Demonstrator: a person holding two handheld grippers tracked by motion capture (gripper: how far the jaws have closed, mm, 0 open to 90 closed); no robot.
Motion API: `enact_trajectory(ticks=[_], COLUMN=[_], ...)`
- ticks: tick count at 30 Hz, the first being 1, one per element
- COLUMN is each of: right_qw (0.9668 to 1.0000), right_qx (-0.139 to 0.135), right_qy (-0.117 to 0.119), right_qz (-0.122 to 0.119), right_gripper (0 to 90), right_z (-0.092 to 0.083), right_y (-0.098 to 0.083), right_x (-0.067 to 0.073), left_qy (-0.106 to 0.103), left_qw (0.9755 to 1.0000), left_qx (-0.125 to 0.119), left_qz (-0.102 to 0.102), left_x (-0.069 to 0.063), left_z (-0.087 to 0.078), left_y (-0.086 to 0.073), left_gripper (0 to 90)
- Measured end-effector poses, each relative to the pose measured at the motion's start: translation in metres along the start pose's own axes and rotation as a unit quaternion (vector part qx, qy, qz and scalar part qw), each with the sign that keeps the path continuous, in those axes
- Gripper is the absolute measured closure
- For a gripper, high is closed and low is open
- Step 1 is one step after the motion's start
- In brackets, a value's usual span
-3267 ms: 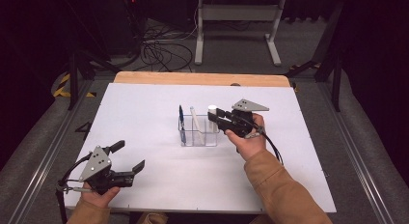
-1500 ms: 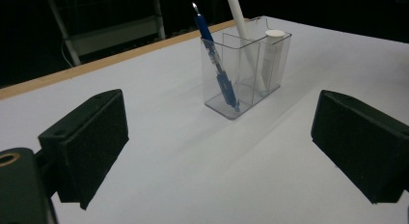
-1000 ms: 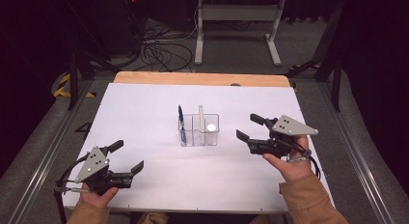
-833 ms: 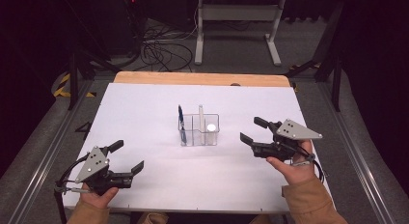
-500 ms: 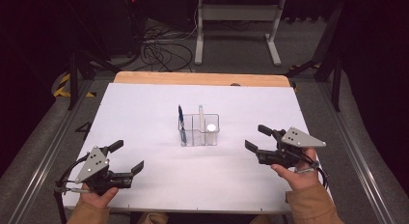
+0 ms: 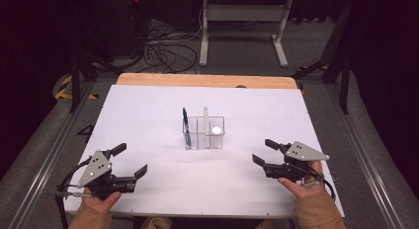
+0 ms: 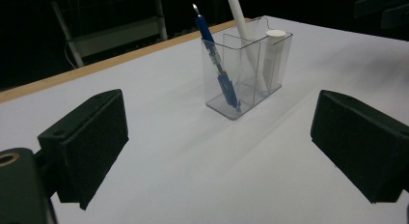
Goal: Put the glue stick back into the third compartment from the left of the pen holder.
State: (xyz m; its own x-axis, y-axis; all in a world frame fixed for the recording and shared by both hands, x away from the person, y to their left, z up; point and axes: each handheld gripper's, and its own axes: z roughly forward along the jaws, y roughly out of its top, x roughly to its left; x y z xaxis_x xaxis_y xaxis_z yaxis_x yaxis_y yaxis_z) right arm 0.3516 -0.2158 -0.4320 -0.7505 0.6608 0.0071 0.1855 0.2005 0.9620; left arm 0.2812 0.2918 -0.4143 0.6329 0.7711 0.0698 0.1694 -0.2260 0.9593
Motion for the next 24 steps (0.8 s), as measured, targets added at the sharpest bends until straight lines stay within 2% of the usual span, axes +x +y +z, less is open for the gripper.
enact_trajectory(ticks=[7, 9, 12, 14, 19, 24], right_qw=[0.9998, 0.9996, 0.9998, 0.9998, 0.9998, 0.9999], right_qx=[0.013, 0.020, 0.013, 0.011, 0.007, 0.005], right_qy=[-0.013, -0.016, -0.015, -0.015, -0.017, -0.016], right_qz=[-0.008, -0.013, -0.007, -0.006, -0.003, -0.002], right_gripper=[27.3, 27.3, 27.3, 27.3, 27.1, 26.5], right_z=[-0.0016, -0.0007, -0.0014, -0.0025, -0.0053, -0.0066], right_y=[-0.0101, -0.0105, -0.0097, -0.0093, -0.0077, -0.0059], right_x=[-0.0002, 0.0002, -0.0006, -0.0014, -0.0026, -0.0027], left_qy=[0.000, 0.000, 0.000, -0.002, -0.007, -0.010], left_qw=[1.0000, 1.0000, 0.9998, 0.9998, 0.9998, 0.9999], left_qx=[0.004, 0.003, 0.006, 0.009, 0.010, 0.006], left_qz=[0.000, 0.003, 0.018, 0.020, 0.013, -0.002], left_x=[0.0002, -0.0002, -0.0016, -0.0018, -0.0017, 0.0032], left_z=[0.0009, 0.0015, 0.0020, 0.0032, 0.0040, 0.0041], left_y=[-0.0010, -0.0016, -0.0030, -0.0037, -0.0049, -0.0073], left_gripper=[6.8, 6.6, 5.4, 4.7, 4.1, 4.0])
